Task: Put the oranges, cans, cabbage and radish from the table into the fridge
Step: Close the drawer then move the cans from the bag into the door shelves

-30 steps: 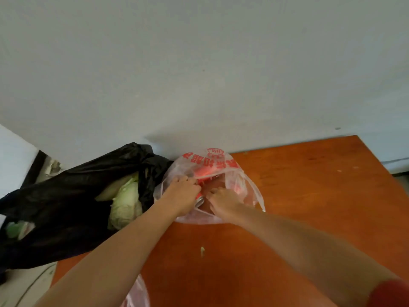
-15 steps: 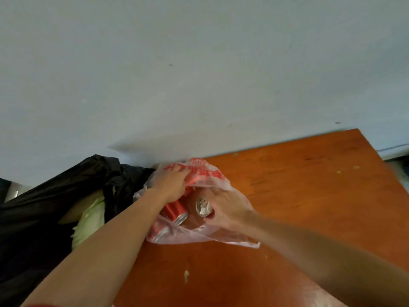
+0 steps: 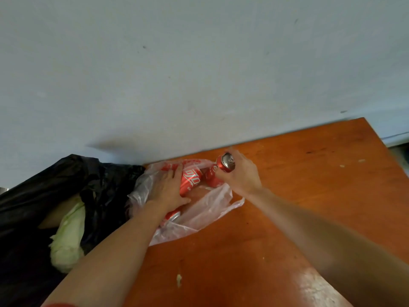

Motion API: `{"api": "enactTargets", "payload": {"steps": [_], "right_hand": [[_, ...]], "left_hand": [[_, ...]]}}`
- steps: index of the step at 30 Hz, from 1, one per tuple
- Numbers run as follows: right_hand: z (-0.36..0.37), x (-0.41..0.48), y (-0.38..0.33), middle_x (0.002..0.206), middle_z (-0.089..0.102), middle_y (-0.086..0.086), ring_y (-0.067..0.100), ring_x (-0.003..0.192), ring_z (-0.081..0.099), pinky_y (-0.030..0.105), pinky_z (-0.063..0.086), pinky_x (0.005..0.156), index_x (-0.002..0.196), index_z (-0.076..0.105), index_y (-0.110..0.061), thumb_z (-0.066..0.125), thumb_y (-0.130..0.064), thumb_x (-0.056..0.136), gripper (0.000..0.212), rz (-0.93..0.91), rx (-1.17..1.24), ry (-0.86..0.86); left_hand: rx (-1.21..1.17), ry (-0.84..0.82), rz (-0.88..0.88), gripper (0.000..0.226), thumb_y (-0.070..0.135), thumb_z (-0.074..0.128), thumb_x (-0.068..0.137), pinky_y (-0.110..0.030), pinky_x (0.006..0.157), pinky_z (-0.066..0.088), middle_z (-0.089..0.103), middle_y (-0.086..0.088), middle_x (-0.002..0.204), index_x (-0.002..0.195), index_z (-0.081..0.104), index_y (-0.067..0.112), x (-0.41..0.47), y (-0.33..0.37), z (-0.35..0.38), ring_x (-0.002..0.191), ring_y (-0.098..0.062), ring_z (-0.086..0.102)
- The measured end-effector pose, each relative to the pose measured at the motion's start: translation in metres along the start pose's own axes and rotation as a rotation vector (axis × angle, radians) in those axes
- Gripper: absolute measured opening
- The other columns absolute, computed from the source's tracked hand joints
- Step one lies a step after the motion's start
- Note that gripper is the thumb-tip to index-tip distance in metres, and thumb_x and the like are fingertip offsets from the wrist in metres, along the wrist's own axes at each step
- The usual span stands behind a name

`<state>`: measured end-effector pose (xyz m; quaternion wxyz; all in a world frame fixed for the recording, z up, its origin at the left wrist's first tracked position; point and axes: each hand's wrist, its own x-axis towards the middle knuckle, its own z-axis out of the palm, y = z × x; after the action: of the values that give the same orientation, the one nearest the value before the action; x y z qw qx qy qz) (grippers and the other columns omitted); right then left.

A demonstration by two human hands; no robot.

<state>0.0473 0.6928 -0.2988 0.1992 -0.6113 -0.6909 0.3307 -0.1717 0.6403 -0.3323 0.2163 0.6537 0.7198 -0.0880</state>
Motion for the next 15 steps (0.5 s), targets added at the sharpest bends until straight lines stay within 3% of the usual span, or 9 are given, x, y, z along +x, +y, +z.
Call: {"api": "enactTargets", "payload": {"steps": [5,9,12,15], "right_hand": [[0.005,0.022,0.002,0.114,0.065,0.003,0.023,0.104,0.061,0.036,0.050,0.089,0.128,0.052,-0.018,0.064,-0.053,0.080,0.061,0.041,-0.054,-0.001],[-0.002,0.027,0.006,0.107,0.068,0.002,0.023,0.098,0.064,0.042,0.053,0.085,0.122,0.055,-0.017,0.062,-0.056,0.080,0.057,0.096,-0.047,-0.016],[-0.003,0.020,0.007,0.103,0.068,0.001,0.021,0.093,0.065,0.043,0.056,0.081,0.118,0.054,-0.020,0.062,-0.060,0.078,0.057,0.112,0.000,-0.039],[-0.003,0.011,0.004,0.108,0.065,0.000,0.020,0.097,0.064,0.043,0.056,0.084,0.122,0.050,-0.022,0.063,-0.060,0.074,0.063,0.092,0.026,-0.053]], "left_hand": [[-0.102,0.069,0.019,0.110,0.033,0.080,0.062,-0.046,0.103,0.040,0.036,-0.014,0.147,0.150,0.015,0.018,-0.002,0.000,0.004,0.126,-0.037,0.045],[-0.496,0.053,0.029,0.102,0.028,0.077,0.051,-0.044,0.095,0.049,0.049,-0.008,0.137,0.143,0.032,0.027,-0.017,0.002,-0.008,0.116,-0.028,0.054],[-0.689,0.132,-0.051,0.084,0.036,0.078,0.049,-0.040,0.090,0.051,0.058,-0.002,0.122,0.126,0.047,0.027,-0.034,0.004,-0.018,0.104,-0.021,0.060],[-0.665,0.221,-0.120,0.056,0.036,0.084,0.056,-0.039,0.081,0.055,0.064,-0.002,0.106,0.104,0.059,0.025,-0.051,0.004,-0.035,0.089,-0.019,0.063]]}}
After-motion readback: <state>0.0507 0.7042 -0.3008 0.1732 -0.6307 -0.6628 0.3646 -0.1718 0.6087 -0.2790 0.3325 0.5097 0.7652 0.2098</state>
